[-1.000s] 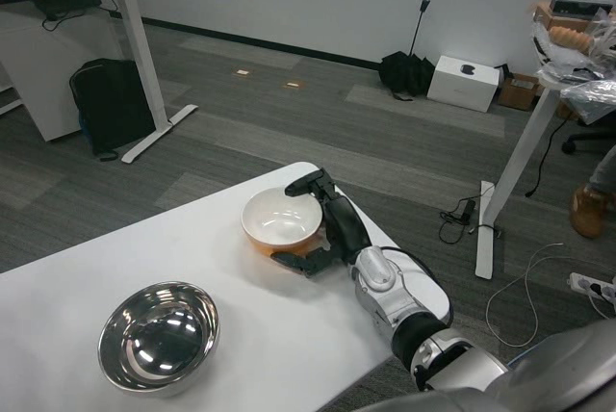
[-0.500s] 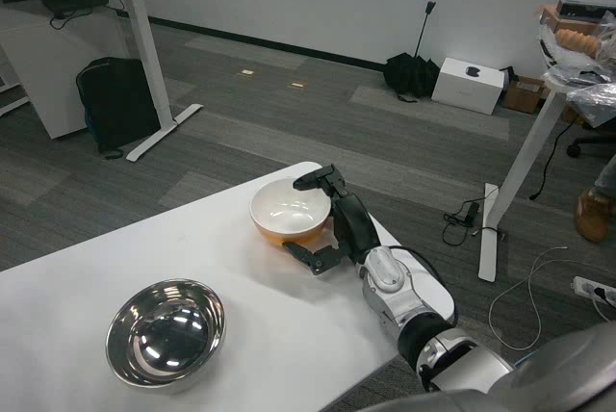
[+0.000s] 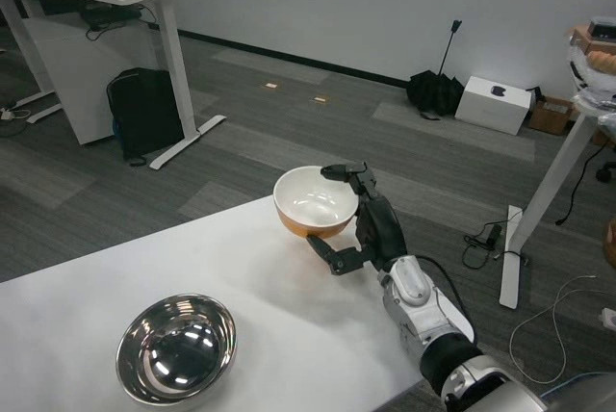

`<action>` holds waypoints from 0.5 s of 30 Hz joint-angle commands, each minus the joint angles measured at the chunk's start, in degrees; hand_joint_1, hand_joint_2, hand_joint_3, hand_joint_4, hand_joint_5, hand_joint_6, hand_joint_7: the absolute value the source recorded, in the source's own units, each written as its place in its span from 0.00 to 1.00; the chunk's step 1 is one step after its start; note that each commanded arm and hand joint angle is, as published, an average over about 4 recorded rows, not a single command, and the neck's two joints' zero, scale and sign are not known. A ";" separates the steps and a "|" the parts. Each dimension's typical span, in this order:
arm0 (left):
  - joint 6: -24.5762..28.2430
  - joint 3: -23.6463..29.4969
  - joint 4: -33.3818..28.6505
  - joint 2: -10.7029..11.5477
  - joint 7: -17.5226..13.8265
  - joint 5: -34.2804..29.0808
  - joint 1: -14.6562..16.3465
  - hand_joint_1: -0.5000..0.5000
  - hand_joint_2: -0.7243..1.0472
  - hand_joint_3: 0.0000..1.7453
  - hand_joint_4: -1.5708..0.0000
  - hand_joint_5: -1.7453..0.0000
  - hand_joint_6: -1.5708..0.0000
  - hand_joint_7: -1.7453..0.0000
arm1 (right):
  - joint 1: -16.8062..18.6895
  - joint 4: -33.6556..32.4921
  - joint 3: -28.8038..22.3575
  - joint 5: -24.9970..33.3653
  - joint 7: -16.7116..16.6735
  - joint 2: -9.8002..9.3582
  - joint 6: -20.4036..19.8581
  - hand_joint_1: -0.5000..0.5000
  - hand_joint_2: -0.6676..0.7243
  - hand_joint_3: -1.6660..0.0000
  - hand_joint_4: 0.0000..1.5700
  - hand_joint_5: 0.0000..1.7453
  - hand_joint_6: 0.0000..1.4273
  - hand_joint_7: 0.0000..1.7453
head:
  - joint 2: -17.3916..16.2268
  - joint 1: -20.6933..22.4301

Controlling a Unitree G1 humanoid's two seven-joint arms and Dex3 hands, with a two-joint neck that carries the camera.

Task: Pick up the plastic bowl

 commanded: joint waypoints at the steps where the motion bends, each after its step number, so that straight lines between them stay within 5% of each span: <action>1: -0.26 -0.18 -0.21 0.13 -0.01 -0.21 0.58 0.00 0.75 0.01 0.48 0.82 0.98 1.00 | 0.33 -4.52 0.40 0.64 0.28 -1.07 1.47 0.08 0.05 0.14 0.96 0.67 0.86 0.68 | 1.72 2.80; 5: 1.06 -1.48 -0.65 0.51 -1.15 -0.56 0.25 0.00 0.75 0.03 0.49 0.81 0.98 1.00 | -0.02 -8.30 1.72 0.83 1.33 -2.81 5.14 0.08 0.05 0.14 0.96 0.65 0.86 0.68 | 5.13 7.92; 8: 8.95 -2.25 -4.53 1.10 -6.99 -0.98 -0.35 0.00 0.79 0.03 0.50 0.76 0.99 1.00 | -1.23 -10.72 3.23 1.34 2.36 -4.63 8.34 0.08 0.05 0.14 0.96 0.62 0.86 0.68 | 7.68 12.88; 15: 22.68 -3.92 -10.12 1.45 -17.65 -0.83 -2.04 0.00 0.80 0.00 0.55 0.72 1.00 1.00 | -3.71 -12.39 6.07 3.05 2.52 -5.84 8.72 0.08 0.05 0.14 0.97 0.61 0.87 0.68 | 10.42 20.73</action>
